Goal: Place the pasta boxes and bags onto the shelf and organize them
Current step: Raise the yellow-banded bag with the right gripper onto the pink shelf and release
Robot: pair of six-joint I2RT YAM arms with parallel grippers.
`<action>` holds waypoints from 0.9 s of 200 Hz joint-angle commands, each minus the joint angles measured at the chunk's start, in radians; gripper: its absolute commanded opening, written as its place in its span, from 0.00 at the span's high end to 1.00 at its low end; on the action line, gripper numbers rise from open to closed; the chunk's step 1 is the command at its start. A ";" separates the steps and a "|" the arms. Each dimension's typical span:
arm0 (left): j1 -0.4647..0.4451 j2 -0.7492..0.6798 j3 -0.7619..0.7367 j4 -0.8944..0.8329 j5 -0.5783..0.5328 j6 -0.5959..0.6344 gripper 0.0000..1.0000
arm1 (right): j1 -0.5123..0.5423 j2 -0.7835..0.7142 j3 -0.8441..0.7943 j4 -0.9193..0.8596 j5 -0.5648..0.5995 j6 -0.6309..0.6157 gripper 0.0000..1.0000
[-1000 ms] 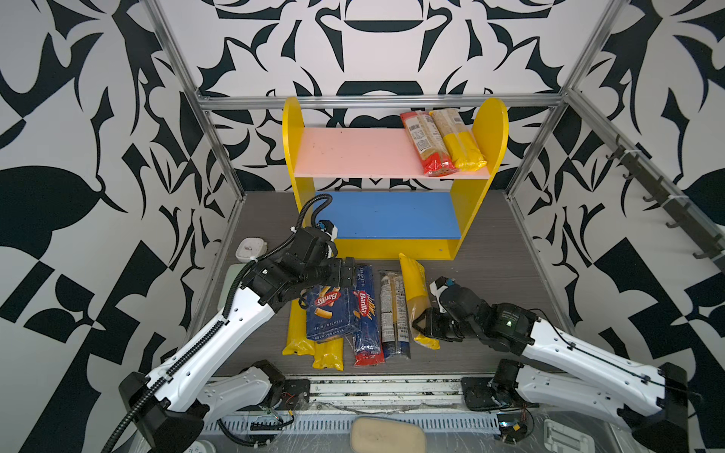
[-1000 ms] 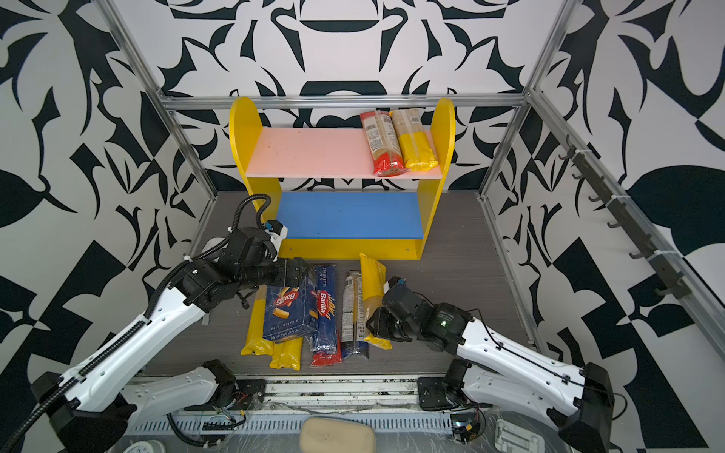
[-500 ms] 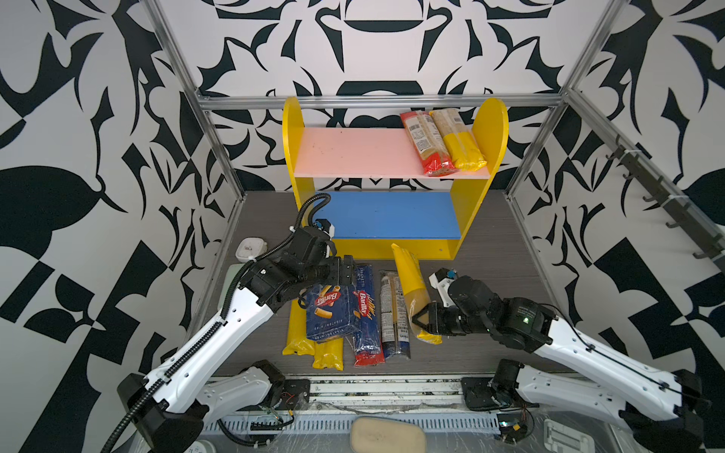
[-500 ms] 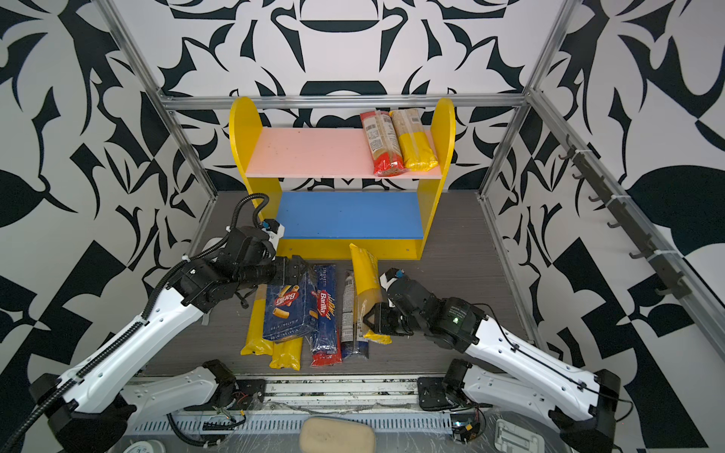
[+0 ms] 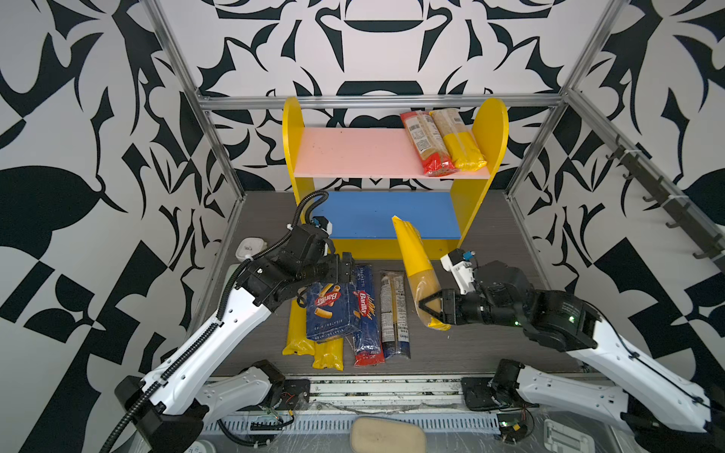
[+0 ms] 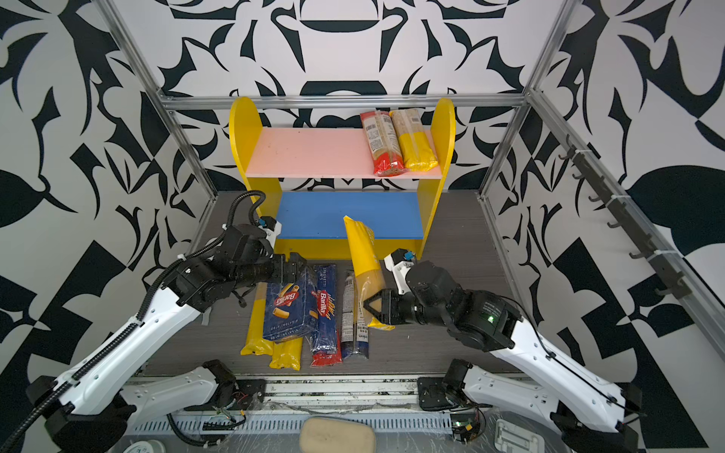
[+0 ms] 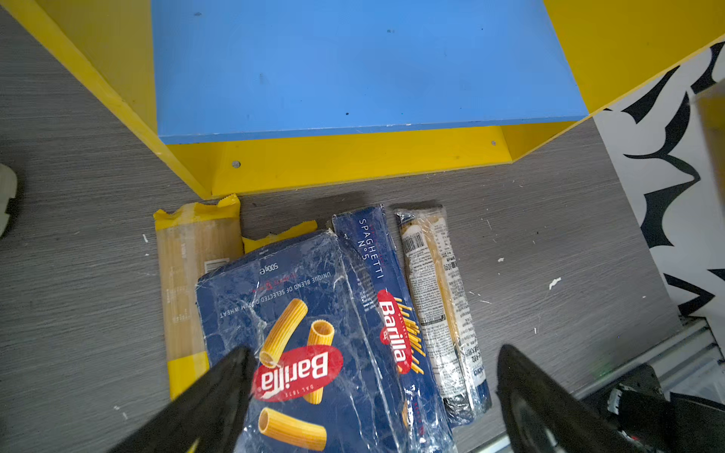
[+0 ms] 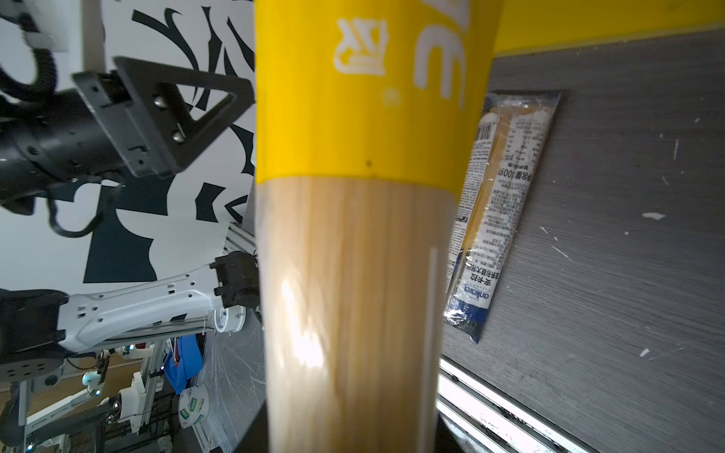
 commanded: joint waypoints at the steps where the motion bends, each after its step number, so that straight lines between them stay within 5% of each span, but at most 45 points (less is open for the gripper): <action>1: 0.002 0.011 0.040 -0.042 -0.006 -0.001 0.01 | 0.005 0.014 0.168 0.122 0.020 -0.106 1.00; 78: 0.003 0.042 0.067 -0.030 -0.005 0.024 0.01 | 0.005 0.358 0.705 -0.016 0.080 -0.314 1.00; 154: 0.002 0.036 0.067 -0.021 0.008 0.046 0.01 | -0.020 0.861 1.491 -0.124 0.414 -0.684 1.00; 180: 0.002 0.044 0.065 0.014 0.022 0.052 0.01 | -0.063 0.975 1.574 -0.010 0.511 -0.758 1.00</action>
